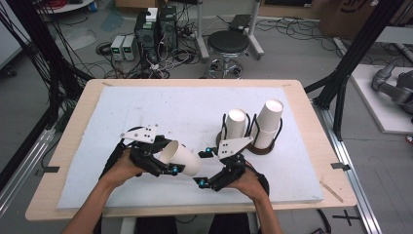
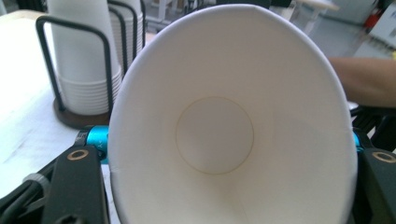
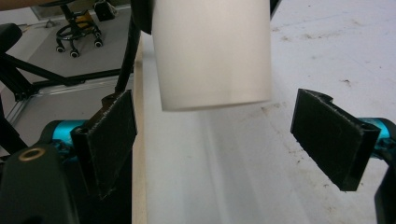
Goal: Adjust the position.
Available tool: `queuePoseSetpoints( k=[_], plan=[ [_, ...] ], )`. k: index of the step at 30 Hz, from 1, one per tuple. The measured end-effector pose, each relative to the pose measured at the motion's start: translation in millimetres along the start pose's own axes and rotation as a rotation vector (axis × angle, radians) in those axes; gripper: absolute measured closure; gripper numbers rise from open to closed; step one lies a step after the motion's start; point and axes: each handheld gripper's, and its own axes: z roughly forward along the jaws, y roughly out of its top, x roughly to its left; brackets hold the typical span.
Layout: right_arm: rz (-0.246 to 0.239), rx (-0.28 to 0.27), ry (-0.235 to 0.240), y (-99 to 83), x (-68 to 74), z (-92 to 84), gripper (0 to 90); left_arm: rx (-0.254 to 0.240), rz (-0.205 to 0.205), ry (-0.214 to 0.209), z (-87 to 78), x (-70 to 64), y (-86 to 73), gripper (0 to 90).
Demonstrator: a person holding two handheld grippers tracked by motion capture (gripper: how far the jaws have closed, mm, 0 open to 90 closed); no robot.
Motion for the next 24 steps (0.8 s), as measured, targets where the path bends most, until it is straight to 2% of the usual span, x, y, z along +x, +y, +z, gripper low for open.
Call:
queuePoseSetpoints(
  k=[12,16,20,24],
  plan=[
    [0.015,0.031,-0.069,-7.2,-1.3,-11.1,15.0,0.113,0.024,0.073,-12.2,0.9,10.1,30.2],
    [0.025,0.017,-0.086,-10.2,-2.0,-15.8,15.0,0.145,0.028,0.095,-13.6,1.8,11.8,30.2],
    [0.035,-0.011,-0.136,-12.5,-2.6,-21.6,15.0,0.148,0.024,0.108,-15.5,1.6,12.5,30.2],
    [0.055,-0.025,-0.162,-16.6,-2.3,-27.0,15.0,0.165,0.021,0.119,-18.4,2.0,12.1,30.2]
  ],
)
